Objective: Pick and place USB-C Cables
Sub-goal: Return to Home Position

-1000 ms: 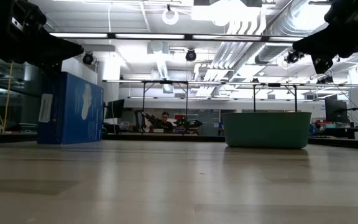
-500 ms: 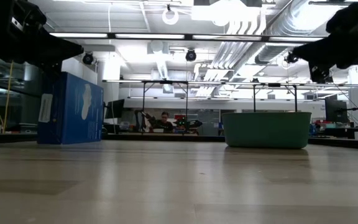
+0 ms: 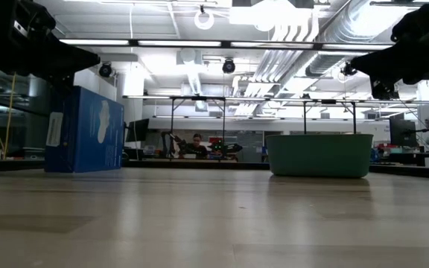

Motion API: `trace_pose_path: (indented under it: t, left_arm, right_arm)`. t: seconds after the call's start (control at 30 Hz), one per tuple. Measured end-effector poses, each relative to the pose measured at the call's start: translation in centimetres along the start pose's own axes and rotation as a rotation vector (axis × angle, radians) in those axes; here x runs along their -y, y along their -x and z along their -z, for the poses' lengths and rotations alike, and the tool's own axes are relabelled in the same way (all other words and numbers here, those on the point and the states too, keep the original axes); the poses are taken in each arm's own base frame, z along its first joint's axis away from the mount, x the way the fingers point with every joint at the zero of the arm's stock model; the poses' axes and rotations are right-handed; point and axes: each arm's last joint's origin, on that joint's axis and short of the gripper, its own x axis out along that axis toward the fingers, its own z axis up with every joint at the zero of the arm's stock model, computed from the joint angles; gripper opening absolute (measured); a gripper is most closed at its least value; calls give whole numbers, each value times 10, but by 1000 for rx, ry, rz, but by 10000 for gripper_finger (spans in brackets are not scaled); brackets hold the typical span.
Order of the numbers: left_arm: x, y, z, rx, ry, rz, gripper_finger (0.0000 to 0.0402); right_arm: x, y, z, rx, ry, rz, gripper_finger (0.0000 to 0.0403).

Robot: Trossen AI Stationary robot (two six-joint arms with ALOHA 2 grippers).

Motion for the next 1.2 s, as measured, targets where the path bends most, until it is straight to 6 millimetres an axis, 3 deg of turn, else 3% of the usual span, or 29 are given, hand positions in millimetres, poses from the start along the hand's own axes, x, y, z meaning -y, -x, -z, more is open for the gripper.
trace_pose_path:
  t: [1.2]
  left_arm:
    - [0,0,0,0,0,0,3]
  right_arm:
    - [-1,0,1,-8,45,-19,0]
